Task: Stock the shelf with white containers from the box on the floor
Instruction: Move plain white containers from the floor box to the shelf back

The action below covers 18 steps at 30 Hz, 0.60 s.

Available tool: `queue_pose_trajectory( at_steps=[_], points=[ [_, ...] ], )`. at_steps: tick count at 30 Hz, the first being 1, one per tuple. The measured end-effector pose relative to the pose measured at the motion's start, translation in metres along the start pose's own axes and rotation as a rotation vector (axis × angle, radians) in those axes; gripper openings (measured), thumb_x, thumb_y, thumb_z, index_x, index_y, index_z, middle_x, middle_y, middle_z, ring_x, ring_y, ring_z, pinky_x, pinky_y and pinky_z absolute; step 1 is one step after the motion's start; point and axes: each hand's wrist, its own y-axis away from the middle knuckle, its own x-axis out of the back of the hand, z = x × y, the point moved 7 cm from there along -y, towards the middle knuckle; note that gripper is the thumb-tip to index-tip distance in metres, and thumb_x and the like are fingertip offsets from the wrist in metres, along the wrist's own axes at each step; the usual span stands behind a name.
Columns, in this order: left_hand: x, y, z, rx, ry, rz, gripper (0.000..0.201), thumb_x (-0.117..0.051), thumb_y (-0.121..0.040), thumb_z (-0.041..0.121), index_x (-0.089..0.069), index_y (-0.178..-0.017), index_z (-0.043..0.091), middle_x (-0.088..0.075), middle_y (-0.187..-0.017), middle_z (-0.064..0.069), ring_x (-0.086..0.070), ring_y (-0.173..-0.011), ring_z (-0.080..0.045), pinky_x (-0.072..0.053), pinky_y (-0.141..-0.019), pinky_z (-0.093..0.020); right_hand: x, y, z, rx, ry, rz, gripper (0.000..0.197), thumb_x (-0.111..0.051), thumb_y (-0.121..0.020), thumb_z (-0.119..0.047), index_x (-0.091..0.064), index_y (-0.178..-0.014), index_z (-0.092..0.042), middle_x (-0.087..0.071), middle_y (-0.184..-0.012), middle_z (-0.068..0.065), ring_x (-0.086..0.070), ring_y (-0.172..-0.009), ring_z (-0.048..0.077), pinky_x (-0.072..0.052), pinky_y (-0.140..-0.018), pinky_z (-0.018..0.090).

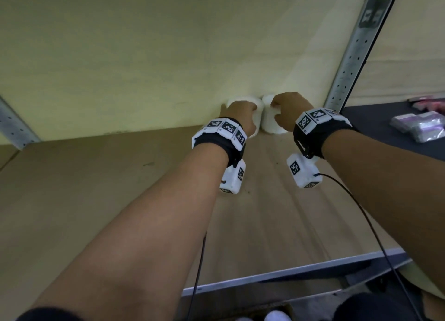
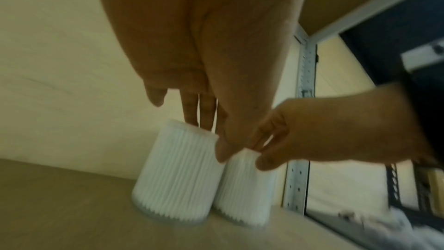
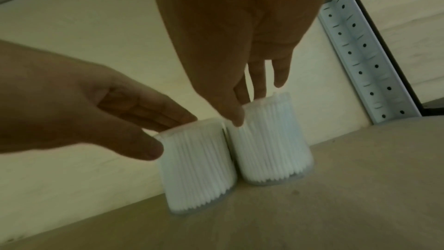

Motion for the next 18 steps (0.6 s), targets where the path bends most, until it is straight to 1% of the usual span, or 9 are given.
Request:
queue_pose_trajectory(
  at_steps=[2,3,4,6,8,10,12,15,18],
  points=[
    [0.000,0.011,-0.008,0.027,0.026,-0.073,0.067,-0.058,-0.089,0.019,-0.028,-0.149,0.016,-0.022,-0.158,-0.007,-0.026,-0.144,-0.025,-0.022,-0.119,-0.040,0.004,0.012,-0.003,0.018,-0.013,-0.035,0.056,-0.053,-0.093,-0.015,-0.035,-0.146,-0.013,-0.037,-0.150,0.011,-0.038,-0.136,0.029,-0.035,-0.110,0.037],
    [0.001,0.020,-0.011,0.040,0.051,-0.073,0.069,-0.059,-0.088,0.019,-0.027,-0.149,0.017,-0.018,-0.159,-0.006,-0.023,-0.145,-0.025,-0.021,-0.119,-0.043,0.007,0.020,-0.005,0.027,-0.010,-0.031,0.057,-0.052,-0.093,-0.016,-0.033,-0.147,-0.012,-0.035,-0.151,0.011,-0.035,-0.138,0.029,-0.033,-0.111,0.038],
    [0.004,0.032,-0.014,0.052,0.075,-0.056,0.069,-0.059,-0.087,0.019,-0.029,-0.148,0.017,-0.021,-0.158,-0.007,-0.024,-0.144,-0.026,-0.022,-0.118,-0.045,0.009,0.029,-0.007,0.031,-0.004,-0.024,0.055,-0.052,-0.093,-0.016,-0.034,-0.146,-0.012,-0.036,-0.150,0.011,-0.035,-0.138,0.029,-0.034,-0.111,0.039],
    [0.009,0.059,-0.019,0.063,0.112,-0.011,0.066,-0.060,-0.086,0.018,-0.034,-0.146,0.014,-0.031,-0.152,-0.009,-0.034,-0.139,-0.026,-0.027,-0.116,-0.038,0.010,0.050,-0.017,0.043,0.009,-0.029,0.050,-0.052,-0.093,-0.016,-0.041,-0.141,-0.011,-0.041,-0.146,0.012,-0.040,-0.133,0.031,-0.039,-0.108,0.040],
    [0.015,0.092,-0.024,0.081,0.138,0.009,0.062,-0.060,-0.085,0.017,-0.038,-0.143,0.011,-0.039,-0.144,-0.012,-0.043,-0.131,-0.028,-0.035,-0.108,-0.032,0.010,0.074,-0.031,0.072,-0.012,-0.016,0.045,-0.055,-0.091,-0.015,-0.048,-0.135,-0.009,-0.047,-0.140,0.015,-0.047,-0.127,0.033,-0.042,-0.105,0.041],
    [0.025,0.126,-0.026,0.081,0.144,0.030,0.058,-0.061,-0.084,0.016,-0.043,-0.139,0.010,-0.044,-0.137,-0.014,-0.049,-0.124,-0.030,-0.041,-0.103,-0.032,0.012,0.099,-0.046,0.093,-0.053,0.018,0.045,-0.057,-0.087,-0.017,-0.053,-0.132,-0.009,-0.053,-0.134,0.014,-0.051,-0.121,0.034,-0.045,-0.101,0.041],
    [0.033,0.159,-0.030,0.089,0.131,0.046,0.055,-0.062,-0.085,0.017,-0.045,-0.137,0.010,-0.045,-0.137,-0.013,-0.048,-0.126,-0.028,-0.040,-0.103,-0.031,0.013,0.126,-0.063,0.107,-0.074,0.013,0.049,-0.057,-0.086,-0.021,-0.051,-0.134,-0.015,-0.051,-0.136,0.010,-0.048,-0.123,0.032,-0.044,-0.102,0.041],
    [0.040,0.205,-0.037,0.125,0.107,0.042,0.056,-0.061,-0.087,0.021,-0.043,-0.140,0.013,-0.044,-0.143,-0.007,-0.044,-0.131,-0.024,-0.037,-0.105,-0.031,0.010,0.168,-0.091,0.152,-0.015,-0.012,0.050,-0.055,-0.087,-0.026,-0.047,-0.136,-0.019,-0.048,-0.138,0.008,-0.041,-0.125,0.034,-0.040,-0.104,0.045],
    [0.044,0.249,-0.044,0.147,0.096,0.050,0.054,-0.059,-0.087,0.023,-0.045,-0.139,0.015,-0.046,-0.143,-0.006,-0.043,-0.132,-0.023,-0.037,-0.105,-0.032,0.005,0.209,-0.117,0.191,-0.032,-0.026,0.050,-0.054,-0.087,-0.031,-0.048,-0.135,-0.021,-0.049,-0.137,0.007,-0.041,-0.126,0.034,-0.037,-0.107,0.046]
  ],
)
